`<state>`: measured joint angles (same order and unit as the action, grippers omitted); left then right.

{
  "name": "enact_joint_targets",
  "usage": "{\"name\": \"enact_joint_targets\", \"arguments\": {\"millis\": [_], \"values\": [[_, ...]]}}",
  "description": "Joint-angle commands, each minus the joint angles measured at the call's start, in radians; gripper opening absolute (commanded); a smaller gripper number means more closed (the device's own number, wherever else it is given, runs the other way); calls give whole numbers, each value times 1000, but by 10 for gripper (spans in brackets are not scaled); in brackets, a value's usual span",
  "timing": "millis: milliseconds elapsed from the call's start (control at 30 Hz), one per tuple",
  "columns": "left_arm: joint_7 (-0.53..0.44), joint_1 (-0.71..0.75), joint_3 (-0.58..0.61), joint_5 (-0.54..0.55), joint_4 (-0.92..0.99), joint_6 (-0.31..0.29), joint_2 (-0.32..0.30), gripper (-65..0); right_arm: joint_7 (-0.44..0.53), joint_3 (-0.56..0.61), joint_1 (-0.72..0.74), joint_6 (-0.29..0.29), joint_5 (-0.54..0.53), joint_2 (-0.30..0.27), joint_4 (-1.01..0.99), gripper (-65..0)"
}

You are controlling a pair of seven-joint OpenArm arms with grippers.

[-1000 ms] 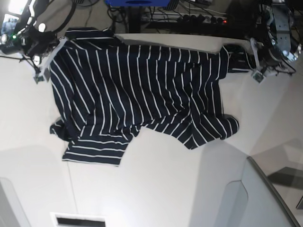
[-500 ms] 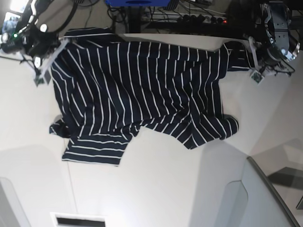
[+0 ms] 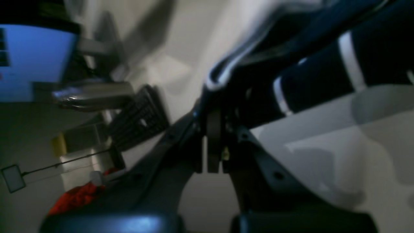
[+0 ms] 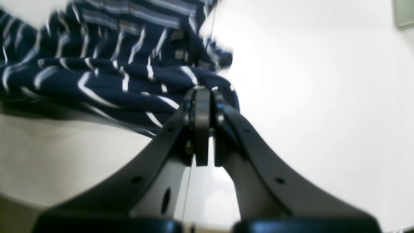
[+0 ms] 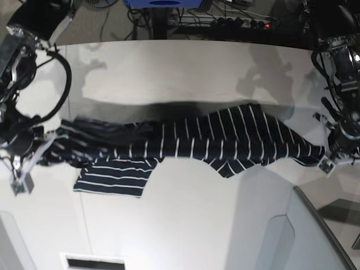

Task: Layout the t-shirt on the table in an organized manner, then fold the t-shirt properly
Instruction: 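Lift the shirt with both grippers and swing it up off the table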

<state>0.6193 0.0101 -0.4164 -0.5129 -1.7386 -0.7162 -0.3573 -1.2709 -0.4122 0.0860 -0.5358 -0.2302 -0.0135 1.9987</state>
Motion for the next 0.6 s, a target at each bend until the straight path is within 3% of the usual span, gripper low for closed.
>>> {"name": "enact_joint_targets", "arguments": {"millis": [0, 200, 400, 567], "values": [[12, -46, 7, -20, -17, 18, -23, -650, 24, -1, 51, 9, 10, -16, 20, -645], [141, -189, 153, -20, -17, 18, -70, -650, 20, 2, 219, 13, 12, -41, 17, -645], [149, -342, 258, -33, -10, 18, -96, -650, 24, 2, 383, 13, 15, -49, 15, -645], [149, -485, 354, -123, 22, 18, -99, -650, 29, 2, 502, 13, 15, -73, 12, -645]]}}
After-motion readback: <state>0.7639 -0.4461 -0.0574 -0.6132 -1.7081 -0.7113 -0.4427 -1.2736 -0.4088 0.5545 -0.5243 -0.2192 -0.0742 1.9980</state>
